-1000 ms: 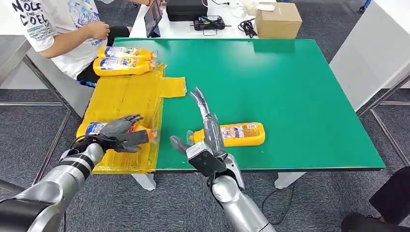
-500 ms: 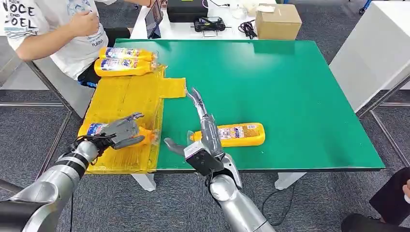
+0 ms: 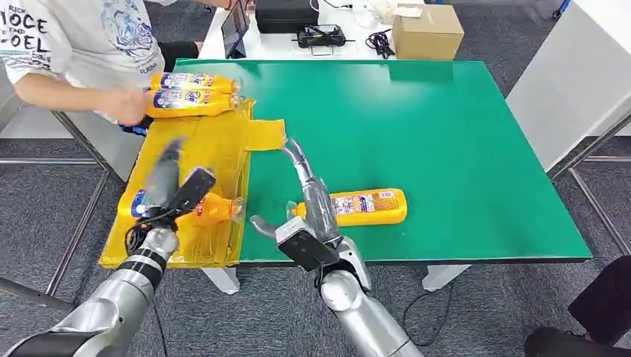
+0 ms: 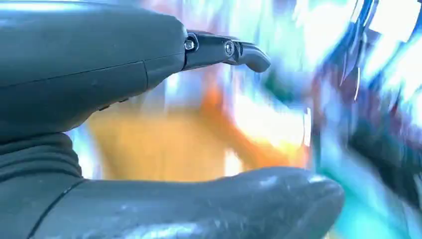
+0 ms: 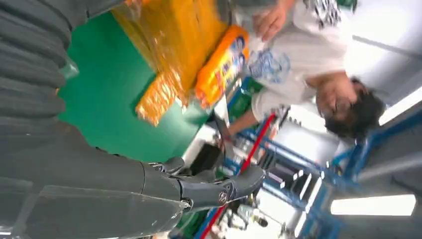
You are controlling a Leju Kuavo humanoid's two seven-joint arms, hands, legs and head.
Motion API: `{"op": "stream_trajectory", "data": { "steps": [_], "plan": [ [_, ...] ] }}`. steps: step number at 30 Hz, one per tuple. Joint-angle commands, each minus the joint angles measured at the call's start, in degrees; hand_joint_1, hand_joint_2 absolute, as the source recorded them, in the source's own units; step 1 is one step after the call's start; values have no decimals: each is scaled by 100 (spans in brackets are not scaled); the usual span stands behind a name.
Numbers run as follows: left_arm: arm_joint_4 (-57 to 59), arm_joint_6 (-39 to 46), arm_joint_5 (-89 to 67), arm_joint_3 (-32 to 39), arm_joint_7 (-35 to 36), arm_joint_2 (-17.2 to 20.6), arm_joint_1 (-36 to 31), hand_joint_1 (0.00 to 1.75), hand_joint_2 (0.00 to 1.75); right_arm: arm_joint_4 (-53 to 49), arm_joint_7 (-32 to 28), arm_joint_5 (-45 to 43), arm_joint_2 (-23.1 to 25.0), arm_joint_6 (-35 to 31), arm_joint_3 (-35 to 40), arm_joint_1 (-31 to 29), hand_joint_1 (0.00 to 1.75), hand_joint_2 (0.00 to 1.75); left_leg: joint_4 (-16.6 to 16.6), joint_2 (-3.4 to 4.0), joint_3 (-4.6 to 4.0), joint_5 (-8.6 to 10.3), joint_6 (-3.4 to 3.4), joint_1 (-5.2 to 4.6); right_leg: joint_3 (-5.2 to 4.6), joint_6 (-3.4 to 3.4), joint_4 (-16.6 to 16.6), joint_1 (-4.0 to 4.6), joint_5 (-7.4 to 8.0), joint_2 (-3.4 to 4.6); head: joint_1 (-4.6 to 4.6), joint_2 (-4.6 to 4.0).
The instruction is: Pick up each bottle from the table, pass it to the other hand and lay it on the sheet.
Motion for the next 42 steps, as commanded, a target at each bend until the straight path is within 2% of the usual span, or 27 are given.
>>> {"op": "stream_trajectory", "data": {
  "steps": [1,2,4,5,6,7,8,11,13,14,19,23,27,28,33,40,41,42],
  "plan": [
    [-2938,427,-1749,2745,-856,-1289,589,0,0,942,89,243,-178,14,468,-479,0,175,9,-6,10,-13,-4,9,17,-10,-1,10,-11,-8,0,0],
    [-3151,427,-1448,2753,-856,-1362,663,0,0,1006,241,435,-267,-31,539,-555,0,175,5,-5,8,-11,-1,6,15,-7,-4,6,-8,-1,4,0],
    [-2769,427,-393,2696,-856,-1393,619,0,0,1153,763,852,-505,-36,596,-750,0,175,5,21,6,-13,0,3,10,-6,-1,3,-3,21,0,0],
    [-2326,427,354,2561,-856,-1281,528,0,0,1186,981,1029,-665,2,596,-862,0,175,0,20,3,-6,0,2,6,-4,-7,2,2,18,2,0],
    [-1748,-32,1661,2211,-856,-1120,421,0,0,1233,1235,1162,-840,30,446,-944,0,175,-2,37,19,-11,-3,4,17,-8,-10,3,2,33,0,0],
    [-1611,-473,2258,1990,-841,-949,454,0,0,1291,1393,1260,-998,199,372,-1041,0,175,-7,20,14,-4,-4,0,15,-6,-12,1,2,11,2,0],
    [-1698,-940,2714,1843,-663,-879,599,0,175,1440,1660,1493,-1209,348,342,-1176,0,175,-10,13,12,-1,-3,-4,12,-5,-12,-3,2,3,0,0],
    [-1915,-1653,3357,1409,-401,-691,1059,0,175,2252,1788,1681,-1602,735,34,-1678,0,175,-12,-3,19,2,-1,-4,21,-5,-18,-3,4,0,0,0],
    [-1930,-1758,3486,1244,-324,-651,1202,0,175,2572,1756,1703,-1714,863,-110,-1867,0,175,-19,5,38,2,0,-4,43,-8,-29,-2,7,7,0,0],
    [-1896,-1778,3431,1089,-269,-618,1257,0,175,2744,1801,1822,-1759,846,-137,-1982,0,175,-10,2,16,2,4,-7,21,-1,-16,-5,5,5,-2,0],
    [-1628,-1795,3229,758,-178,-539,1191,0,175,2973,1863,1940,-1766,1105,-118,-2251,0,175,-1,10,15,-5,2,-13,22,-2,-6,-8,1,12,0,0],
    [-1274,-1723,2973,522,-196,-492,995,0,175,3539,1920,2007,-1695,1529,134,-2714,0,175,2,1,-2,1,3,-18,3,1,-2,-12,5,4,0,0],
    [-1246,-1718,2960,512,-197,-496,981,0,175,3573,1905,2002,-1687,1584,153,-2737,0,175,3,3,-4,2,3,-15,1,1,-2,-8,6,4,0,0],
    [-1242,-1710,2959,510,-198,-506,978,0,175,3586,1915,2010,-1669,1577,167,-2725,0,175,7,10,20,-7,-6,-7,26,-12,-2,0,0,10,-2,0],
    [-1242,-1710,2959,510,-198,-506,978,0,175,3586,1915,2010,-1669,1577,167,-2725,0,175,5,8,7,-6,0,-7,12,-4,-2,-2,0,9,-2,0],
    [-799,-1691,2866,327,-248,-580,742,0,175,4102,1576,1580,-1551,2147,335,-2918,0,175,4,1,-4,0,2,-12,2,0,-1,-6,4,3,0,0],
    [-757,-1656,2858,285,-298,-592,704,0,175,4146,1452,1406,-1570,2325,324,-2931,0,175,9,8,22,-12,-7,-6,27,-14,4,1,-7,8,0,0],
    [-727,-1683,2860,262,-307,-596,674,0,175,4158,1359,1284,-1601,2446,292,-2939,0,175,4,1,-4,1,2,-13,3,0,-1,-7,4,3,0,0]
  ]
}}
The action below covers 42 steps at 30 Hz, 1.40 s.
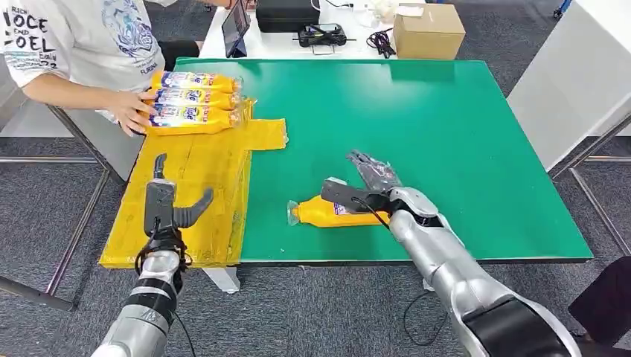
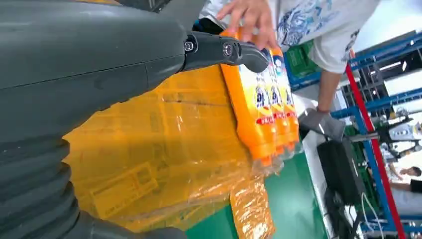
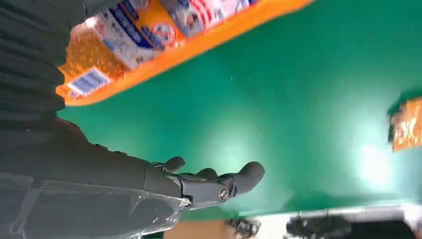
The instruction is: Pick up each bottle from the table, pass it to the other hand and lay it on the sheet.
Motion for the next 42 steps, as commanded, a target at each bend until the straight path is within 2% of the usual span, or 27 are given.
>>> {"op": "stream_trajectory", "data": {
  "steps": [1,5,10,15,19,22,26,34,39,42],
  "plan": [
    [894,55,-50,-395,-103,69,-546,0,175,915,-565,-718,2,753,269,-495,0,175,0,1,7,-1,-5,2,6,-8,1,2,-2,-1,0,0],
    [1058,5,-27,-474,-131,48,-675,0,175,937,-898,-1107,-245,1461,377,-623,0,175,4,-6,12,-4,-7,3,12,-11,5,4,-7,-8,0,0],
    [1298,14,-2,-581,-177,19,-804,0,175,690,-1337,-1281,-639,1980,828,-777,0,175,6,-13,10,-4,-5,-1,14,-10,6,1,-10,-14,0,0],
    [1242,-4,114,-655,-183,50,-761,0,175,245,-1069,-1629,-1061,2205,1396,-940,0,175,7,-5,8,-5,-5,-2,10,-10,6,0,-8,-7,-2,0],
    [1222,-12,139,-667,-173,58,-757,0,175,157,-992,-1759,-1149,2249,1550,-1027,0,175,5,1,0,-1,-4,-3,-1,-6,5,-2,-2,0,0,0],
    [1131,-1,215,-663,-135,69,-684,0,175,12,-576,-1715,-1300,2064,2064,-1217,0,175,9,6,12,-9,-8,-1,11,-13,8,1,-8,4,0,0],
    [1006,-44,270,-660,-110,51,-596,0,175,-80,-218,-1601,-1307,1873,2412,-1214,0,175,12,18,23,-17,-11,-1,16,-18,15,2,-13,15,0,0],
    [1001,-83,287,-689,-83,-29,-614,0,175,51,-151,-1583,-1158,1866,2652,-969,0,175,1,6,11,-5,-4,0,9,-7,0,2,-3,5,-2,0],
    [1103,-115,318,-739,-90,-93,-680,0,175,566,-96,-1536,-798,1649,2897,-941,0,175,1,10,23,-9,-9,4,22,-14,-2,6,-6,8,-2,0],
    [1103,-115,318,-739,-90,-93,-680,0,175,566,-96,-1536,-798,1649,2897,-941,0,175,1,11,23,-9,-10,5,21,-14,-2,7,-5,9,-2,0]
  ]
}}
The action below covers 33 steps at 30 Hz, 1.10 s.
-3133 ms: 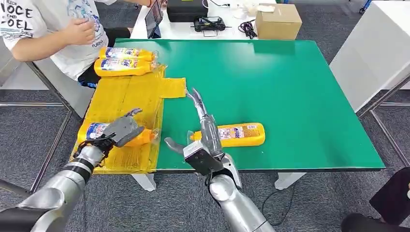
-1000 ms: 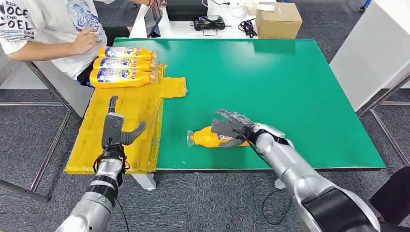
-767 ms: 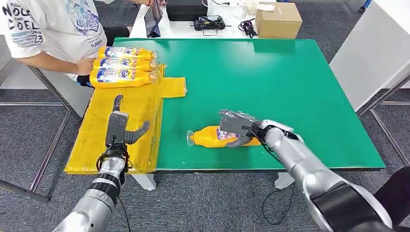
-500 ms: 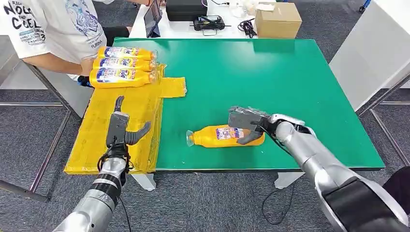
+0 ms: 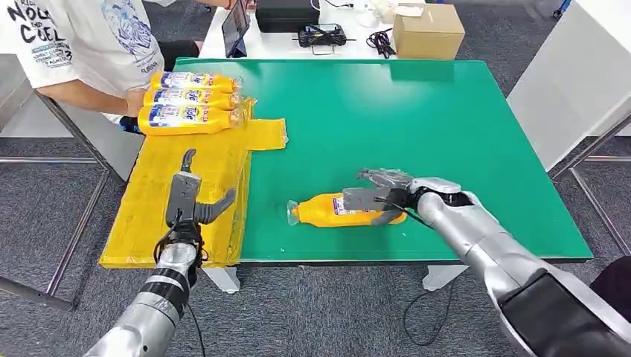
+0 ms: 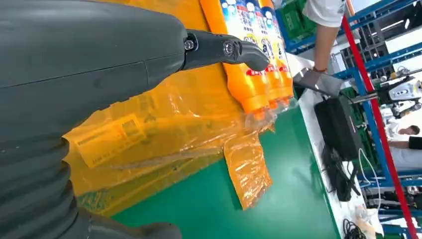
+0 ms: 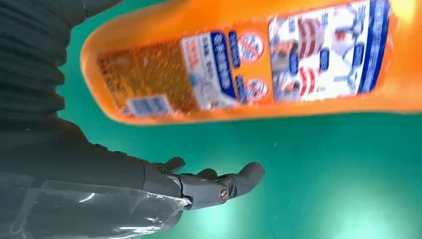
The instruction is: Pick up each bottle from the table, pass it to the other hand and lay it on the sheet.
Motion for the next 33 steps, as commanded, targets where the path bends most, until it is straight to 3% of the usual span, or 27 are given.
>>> {"op": "stream_trajectory", "data": {
  "steps": [1,2,8,16,17,33],
  "plan": [
    [295,-33,21,-195,24,-3,-238,0,175,575,41,41,310,-104,664,-191,0,175,-1,6,17,-6,-8,3,15,-11,-1,4,-5,4,-2,0],
    [295,-33,21,-195,24,-3,-238,0,175,575,41,41,310,-104,664,-191,0,175,1,13,43,-18,-16,9,40,-24,-1,11,-14,10,0,0],
    [296,-35,22,-195,23,0,-238,0,175,583,35,37,304,-97,665,-202,0,175,0,8,20,-9,-7,4,18,-12,0,5,-7,7,-2,0],
    [386,-50,32,-261,44,-45,-283,0,175,972,34,55,705,-261,805,-128,0,175,-2,8,13,-5,-7,5,11,-10,-2,5,-2,6,0,0],
    [386,-51,43,-260,51,-43,-271,0,175,1027,64,89,739,-297,838,-138,0,175,1,18,41,-18,-17,11,37,-25,0,12,-12,14,2,0],
    [375,-41,66,-245,65,-34,-227,0,175,1146,198,389,796,-356,1090,-143,0,175,0,6,24,-9,-10,5,21,-15,1,5,-9,4,2,0]
  ]
}}
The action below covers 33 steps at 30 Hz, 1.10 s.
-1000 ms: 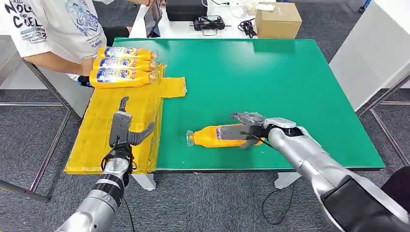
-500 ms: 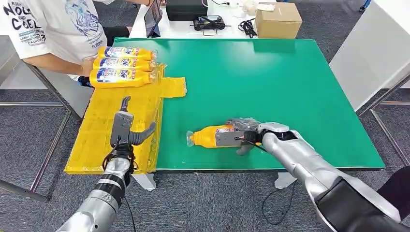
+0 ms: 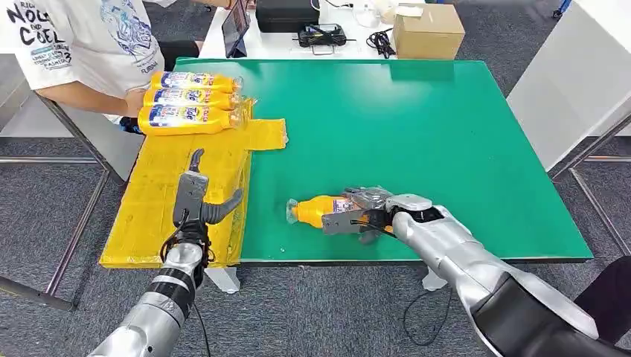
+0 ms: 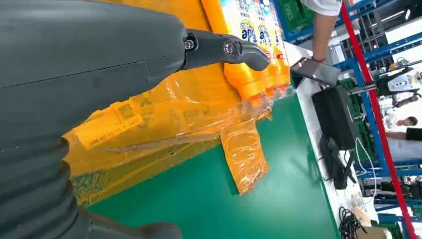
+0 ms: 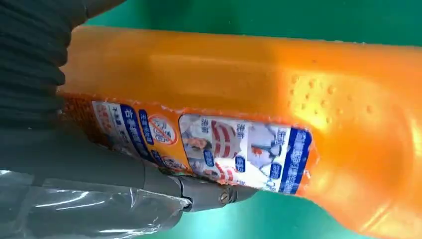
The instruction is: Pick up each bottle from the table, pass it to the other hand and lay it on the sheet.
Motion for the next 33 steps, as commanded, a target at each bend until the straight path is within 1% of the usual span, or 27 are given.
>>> {"op": "stream_trajectory", "data": {
  "steps": [1,2,3,6,9,11,12,13,14,15,16,17,19,20,21,22,23,24,25,26,27,28,29,31,32,33],
  "plan": [
    [336,-28,10,-119,50,63,-217,0,175,388,34,141,107,93,503,-204,94,175,0,8,28,-12,-11,7,26,-17,1,8,-10,5,0,0],
    [330,-17,13,-108,61,64,-210,0,175,382,56,233,108,125,588,-240,175,175,-2,5,24,-9,-10,4,23,-15,-1,6,-8,3,-2,0],
    [329,-19,9,-108,68,70,-204,0,175,378,63,288,113,167,645,-257,175,175,-1,4,12,-4,-6,3,11,-9,-1,4,-3,3,0,0],
    [330,-6,11,-84,75,76,-188,0,175,359,102,423,126,237,772,-287,175,175,2,10,24,-11,-10,5,21,-15,3,6,-9,8,-2,0],
    [335,10,16,-54,76,84,-182,0,175,365,151,545,145,272,891,-317,175,175,-2,6,11,-4,-5,3,10,-8,-2,4,-2,4,0,0],
    [340,10,19,-41,74,86,-182,0,175,378,165,581,157,285,927,-328,175,175,-2,12,34,-13,-10,5,30,-17,-2,7,-9,10,0,0],
    [344,12,19,-33,75,86,-182,0,175,385,162,573,167,287,923,-334,175,175,0,11,22,-9,-8,5,20,-13,-1,6,-6,9,0,0],
    [348,15,17,-27,74,87,-180,0,175,382,164,578,174,240,916,-336,175,175,0,11,27,-10,-10,5,24,-15,0,6,-8,8,-4,0],
    [336,18,10,-10,62,91,-172,0,175,374,164,532,192,49,814,-323,175,175,-1,15,37,-14,-12,8,33,-19,-2,9,-10,12,0,0],
    [291,30,4,21,55,98,-148,0,175,300,209,434,185,-318,590,-282,175,175,-3,6,20,-6,-8,5,19,-12,-3,6,-5,4,-2,0],
    [265,17,5,27,54,108,-138,0,175,264,218,396,182,-439,508,-265,175,175,-3,8,25,-8,-9,5,22,-14,-2,7,-7,6,0,0],
    [154,29,-2,64,63,122,-77,0,175,75,309,295,149,-1038,153,-134,175,175,0,12,33,-14,-12,7,30,-19,1,8,-11,10,-2,0],
    [-153,-27,-61,141,146,148,86,0,175,-539,479,265,92,-1953,-578,240,175,175,-7,15,43,-15,-14,9,40,-21,-8,11,-11,12,-4,0],
    [-287,-70,-91,181,195,150,166,0,175,-922,580,388,64,-2252,-917,457,175,175,-5,15,34,-14,-12,7,30,-18,-5,8,-9,13,0,0],
    [-482,-96,-158,242,266,150,287,0,175,-1624,702,565,97,-2778,-1603,897,175,175,-9,10,24,-8,-8,7,23,-12,-10,8,-4,8,-2,0],
    [-617,-155,-172,295,301,137,373,0,175,-2202,761,729,180,-3176,-2160,1281,175,175,-10,14,34,-13,-12,9,32,-17,-11,11,-9,12,-2,0],
    [-767,-227,-175,362,361,119,472,0,175,-2876,875,1092,286,-3446,-2712,1682,175,175,-7,19,40,-19,-14,10,36,-20,-7,12,-12,17,0,0],
    [-841,-282,-177,389,381,109,525,0,175,-3282,800,1164,414,-3660,-3121,1951,175,175,-6,17,26,-15,-10,9,22,-15,-6,10,-8,16,-2,0],
    [-924,-326,-126,442,419,78,580,0,175,-3678,783,1374,492,-3980,-3460,2196,175,175,-11,34,48,-28,-16,15,40,-22,-12,17,-16,32,-4,0],
    [-976,-364,-99,455,440,67,616,0,175,-3955,696,1384,583,-4186,-3746,2381,175,175,-9,24,31,-19,-12,13,27,-17,-8,14,-10,21,0,0],
    [-1037,-535,51,506,514,35,652,0,175,-4228,533,1492,718,-4387,-4164,2612,175,175,-8,19,31,-22,-15,18,30,-19,-8,18,-15,16,2,0],
    [-1076,-651,147,512,528,20,668,0,175,-4405,292,1421,834,-4790,-4468,2785,175,175,-4,17,36,-27,-16,18,34,-22,-1,18,-22,15,-4,0],
    [-1114,-799,308,536,580,-3,681,0,175,-4508,204,1431,876,-4840,-4690,2909,175,175,-3,20,43,-34,-20,20,37,-26,2,19,-29,17,-4,0],
    [-1184,-1031,555,531,659,-15,690,0,175,-4584,-96,1221,963,-4998,-5041,3123,175,175,-1,-24,0,-12,-13,18,7,-16,1,15,-18,-24,0,0],
    [-1203,-1161,707,533,699,-23,688,0,175,-4583,-293,1053,1016,-5081,-5167,3210,175,175,1,-24,5,-17,-14,21,12,-18,2,18,-22,-24,-2,0],
    [-1210,-1169,712,521,701,-22,685,0,175,-4558,-354,1028,1017,-5113,-5184,3243,175,175,-2,-32,-10,-11,-10,17,-2,-13,-1,13,-16,-29,-4,0]
  ]
}}
